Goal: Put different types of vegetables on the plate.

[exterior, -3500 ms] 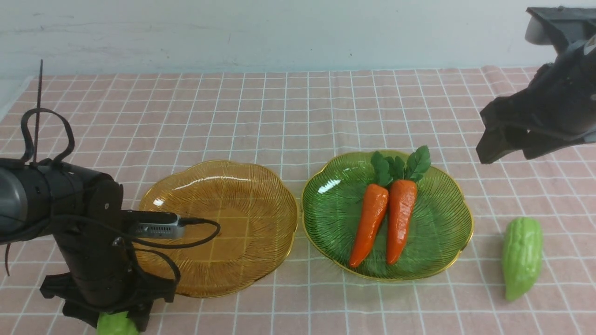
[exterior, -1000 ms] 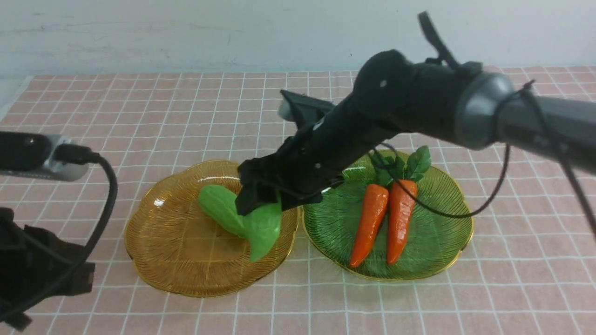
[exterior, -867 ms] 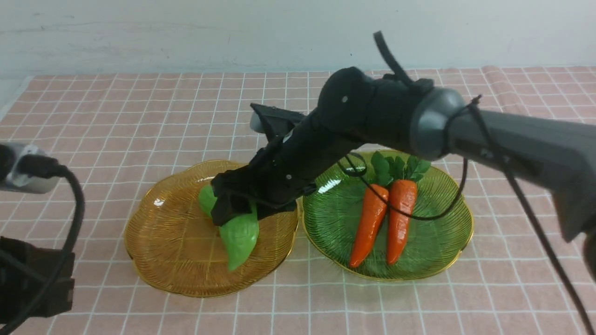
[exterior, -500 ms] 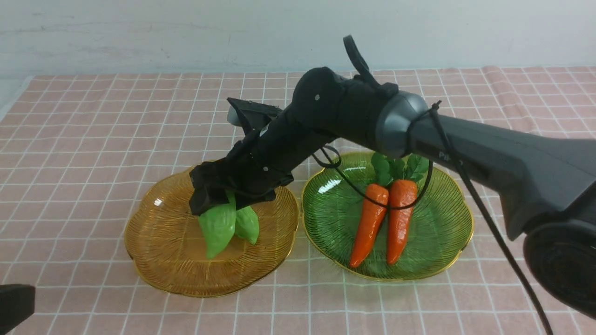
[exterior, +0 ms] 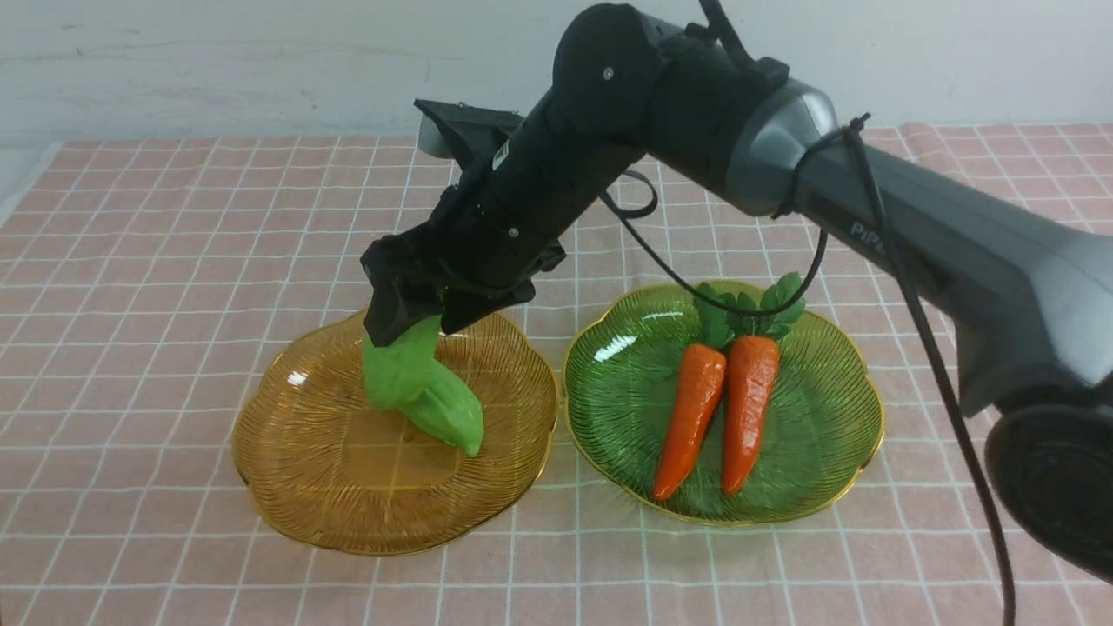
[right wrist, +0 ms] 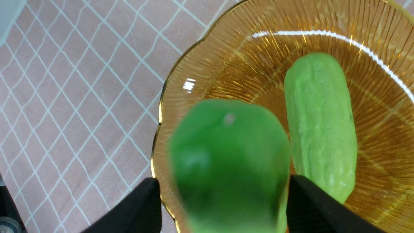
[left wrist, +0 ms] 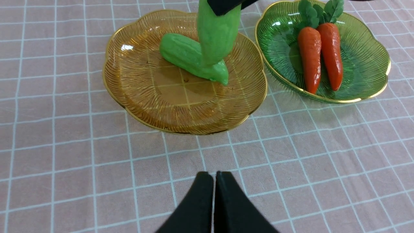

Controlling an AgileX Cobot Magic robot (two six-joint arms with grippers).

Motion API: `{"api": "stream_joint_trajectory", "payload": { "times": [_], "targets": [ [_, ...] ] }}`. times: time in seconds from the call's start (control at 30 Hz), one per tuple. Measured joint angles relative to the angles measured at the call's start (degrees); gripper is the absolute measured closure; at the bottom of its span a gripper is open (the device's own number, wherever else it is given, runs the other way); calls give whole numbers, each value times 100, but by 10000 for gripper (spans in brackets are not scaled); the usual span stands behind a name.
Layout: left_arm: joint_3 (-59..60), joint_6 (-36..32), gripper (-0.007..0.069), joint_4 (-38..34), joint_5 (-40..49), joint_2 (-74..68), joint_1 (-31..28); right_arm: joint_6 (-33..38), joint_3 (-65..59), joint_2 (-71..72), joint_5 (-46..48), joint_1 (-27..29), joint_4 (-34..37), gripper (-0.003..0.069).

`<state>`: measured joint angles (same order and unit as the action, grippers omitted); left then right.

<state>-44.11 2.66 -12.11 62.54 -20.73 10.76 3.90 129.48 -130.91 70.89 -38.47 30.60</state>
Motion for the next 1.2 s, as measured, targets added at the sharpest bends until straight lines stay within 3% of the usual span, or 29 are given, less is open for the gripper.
{"api": "stream_joint_trajectory", "payload": {
  "times": [0.43,0.6,0.73,0.8,0.9,0.97,1.07,1.13,1.2],
  "targets": [
    [0,5,628,18,-6,11,0,-228,0,-243,45,15,115,106],
    [32,5,628,60,-6,21,0,-390,92,9,84,199,-284,116],
    [45,5,628,107,-6,21,0,-482,76,726,84,384,-839,211],
    [45,5,628,117,-6,21,0,-486,-55,1466,84,397,-1363,319],
    [45,5,628,122,-17,21,0,-574,-720,2885,84,392,-2167,550],
    [49,5,628,128,-65,21,0,-630,-1274,3618,102,392,-2650,630],
    [56,0,628,138,-257,21,0,-962,-2761,5128,129,392,-3307,670],
    [56,-14,628,144,-377,25,0,-1399,-4204,6380,-331,392,-3726,674],
    [56,-18,628,144,-453,25,0,-1573,-4725,6819,-673,392,-3851,675]
  ]
}}
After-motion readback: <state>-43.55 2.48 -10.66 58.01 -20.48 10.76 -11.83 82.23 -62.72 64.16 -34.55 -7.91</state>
